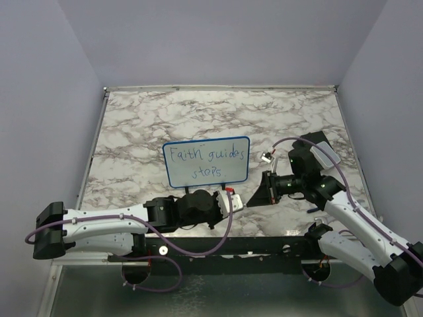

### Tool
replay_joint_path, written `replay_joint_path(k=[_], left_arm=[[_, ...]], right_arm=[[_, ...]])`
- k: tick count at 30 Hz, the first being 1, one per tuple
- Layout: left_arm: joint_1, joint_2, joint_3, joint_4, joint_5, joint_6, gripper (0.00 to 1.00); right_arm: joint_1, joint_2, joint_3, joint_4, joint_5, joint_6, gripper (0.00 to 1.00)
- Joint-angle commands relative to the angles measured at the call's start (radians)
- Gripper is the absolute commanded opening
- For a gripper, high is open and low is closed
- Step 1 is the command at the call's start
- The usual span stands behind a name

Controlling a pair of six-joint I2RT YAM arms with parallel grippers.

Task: Write a sentence on the whiteboard
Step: Close the whiteboard marker at the center of the board.

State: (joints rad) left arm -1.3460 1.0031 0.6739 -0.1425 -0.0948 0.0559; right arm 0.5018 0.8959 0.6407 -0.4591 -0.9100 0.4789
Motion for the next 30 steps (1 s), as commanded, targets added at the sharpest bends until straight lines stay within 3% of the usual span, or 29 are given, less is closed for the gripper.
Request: replay_joint_path(k=[1,15,30], left_arm=[[-0.021,0.001,-0.030,0.185,-0.085,-0.099,0.00],[-0.038,0.140,-0.230,0.593,-0.134,-0.100,0.00],[-0.037,0.334,-0.337,0.850,-0.106,-0.132,0.00]], right_arm=[[-0.002,-0.009,-0.048,0.040,-0.039,0.016,0.01],[0.013,0.076,-0.028,-0.032,0.048,-0.046,0.01],[0.202,0.265,0.043,-0.068,0.300,-0.020,0.01]])
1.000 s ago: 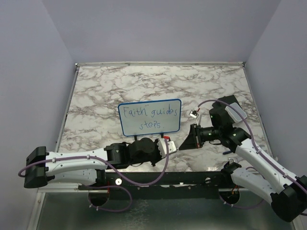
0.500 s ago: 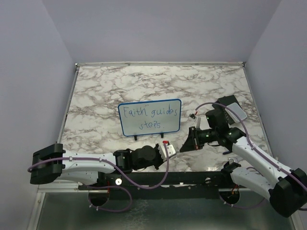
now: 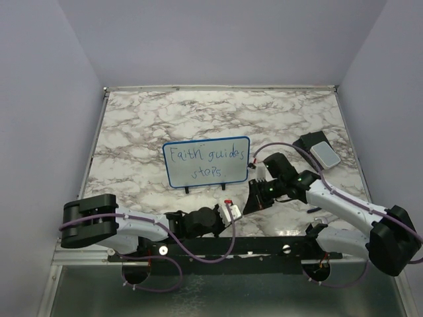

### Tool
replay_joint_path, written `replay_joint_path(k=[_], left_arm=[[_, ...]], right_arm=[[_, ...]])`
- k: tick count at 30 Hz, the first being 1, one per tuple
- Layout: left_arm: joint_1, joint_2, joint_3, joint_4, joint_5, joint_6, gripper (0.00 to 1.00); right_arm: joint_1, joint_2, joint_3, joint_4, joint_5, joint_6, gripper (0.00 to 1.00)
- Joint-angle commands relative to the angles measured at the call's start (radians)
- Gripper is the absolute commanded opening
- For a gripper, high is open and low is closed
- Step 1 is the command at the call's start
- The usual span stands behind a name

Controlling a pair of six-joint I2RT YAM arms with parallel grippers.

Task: Write a sentence on the whiteboard
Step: Close the whiteboard marker at the center of the board.

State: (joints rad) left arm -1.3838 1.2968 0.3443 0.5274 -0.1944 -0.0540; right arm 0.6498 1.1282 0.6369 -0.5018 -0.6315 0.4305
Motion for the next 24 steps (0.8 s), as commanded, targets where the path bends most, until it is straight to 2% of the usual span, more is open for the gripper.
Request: replay_joint_path(k=[1,8,24], left_arm=[[0.001,0.053,-0.010,0.189,-0.002,-0.022,0.00],[0.000,0.110,-0.017,0.227,0.014,-0.019,0.00],[0.003,0.135,-0.033,0.263,0.027,-0.019,0.00]], right_arm=[[0.062,0.043,0.055,-0.033,0.033,0.031,0.01],[0.132,0.110,0.106,-0.094,0.130,0.043,0.01],[0.286,0.252,0.220,-0.195,0.315,0.099,0.01]])
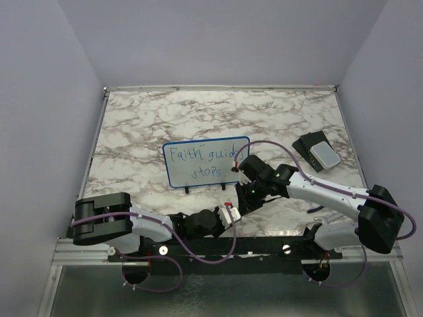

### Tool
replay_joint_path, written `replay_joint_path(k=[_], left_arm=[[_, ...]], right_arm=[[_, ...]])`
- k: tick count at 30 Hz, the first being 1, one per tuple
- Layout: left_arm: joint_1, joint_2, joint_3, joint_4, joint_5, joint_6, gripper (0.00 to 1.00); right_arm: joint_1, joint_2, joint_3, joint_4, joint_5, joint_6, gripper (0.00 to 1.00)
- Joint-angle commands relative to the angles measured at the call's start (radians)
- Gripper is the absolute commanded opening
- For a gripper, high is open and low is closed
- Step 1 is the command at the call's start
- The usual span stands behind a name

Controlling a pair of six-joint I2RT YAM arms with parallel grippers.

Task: Write a sentence on the whiteboard
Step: Close the whiteboard marker at the center of the board.

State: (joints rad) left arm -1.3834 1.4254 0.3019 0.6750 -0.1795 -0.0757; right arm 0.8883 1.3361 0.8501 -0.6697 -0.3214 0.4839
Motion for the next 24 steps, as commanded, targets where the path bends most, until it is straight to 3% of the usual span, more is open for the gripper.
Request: replay_joint_path(k=[1,16,21,24], left_arm=[[0.002,0.007,0.009,0.118,0.014,0.003,0.00],[0.003,0.008,0.005,0.124,0.019,0.006,0.00],[0.003,-0.018,0.001,0.115,-0.040,-0.015,0.00],[0.004,-0.067,-0.009,0.080,-0.087,-0.032,0.28]], right_arm=[[0.052,0.046,0.009,-0.025,0.008,0.051,0.01],[0.116,0.113,-0.010,0.031,0.017,0.109,0.01],[0.117,0.078,0.019,-0.005,0.063,0.112,0.01],[0.117,0.038,0.046,-0.033,0.106,0.120,0.01]])
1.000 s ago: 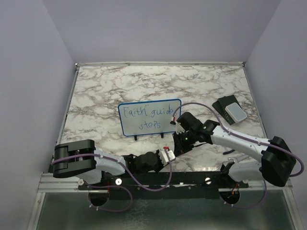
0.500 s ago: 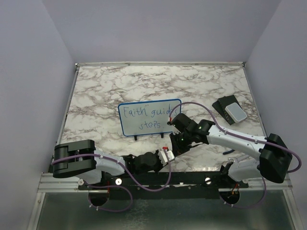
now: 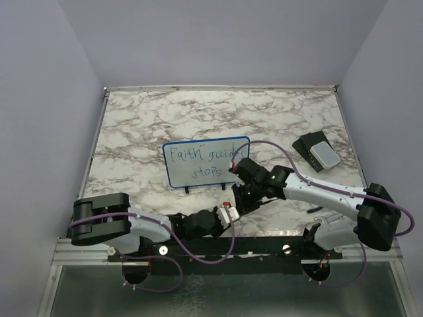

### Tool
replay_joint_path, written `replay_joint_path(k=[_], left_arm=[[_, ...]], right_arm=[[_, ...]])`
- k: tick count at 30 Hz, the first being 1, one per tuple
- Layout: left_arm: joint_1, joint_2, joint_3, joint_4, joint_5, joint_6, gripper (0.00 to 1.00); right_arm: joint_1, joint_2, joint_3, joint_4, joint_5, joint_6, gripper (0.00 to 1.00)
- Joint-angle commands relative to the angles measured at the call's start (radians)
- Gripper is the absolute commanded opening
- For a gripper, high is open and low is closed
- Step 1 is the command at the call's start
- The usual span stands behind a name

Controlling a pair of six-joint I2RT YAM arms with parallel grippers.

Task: Write a sentence on the whiteboard
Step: Close the whiteboard marker at the center of the board.

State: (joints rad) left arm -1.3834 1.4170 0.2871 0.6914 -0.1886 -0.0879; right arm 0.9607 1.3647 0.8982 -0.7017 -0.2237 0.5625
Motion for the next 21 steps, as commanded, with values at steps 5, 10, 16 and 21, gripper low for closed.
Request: replay_joint_path(k=[5,10,16,21], left_arm=[[0.003,-0.175,0.019,-0.117,-0.172,-0.073,0.60],[0.003,-0.340,-0.002,-0.253,-0.185,-0.140,0.78],[0.026,-0.483,-0.002,-0.376,-0.205,-0.191,0.90],[0.207,-0.520,0.002,-0.413,-0.064,-0.263,0.90]], right_arm=[[0.030,-0.077,0.006,-0.013,0.068,0.045,0.01],[-0.070,-0.167,-0.069,0.042,0.054,0.043,0.01],[-0.194,-0.234,-0.209,0.244,-0.046,0.040,0.01],[-0.239,-0.239,-0.325,0.448,-0.151,0.054,0.04]])
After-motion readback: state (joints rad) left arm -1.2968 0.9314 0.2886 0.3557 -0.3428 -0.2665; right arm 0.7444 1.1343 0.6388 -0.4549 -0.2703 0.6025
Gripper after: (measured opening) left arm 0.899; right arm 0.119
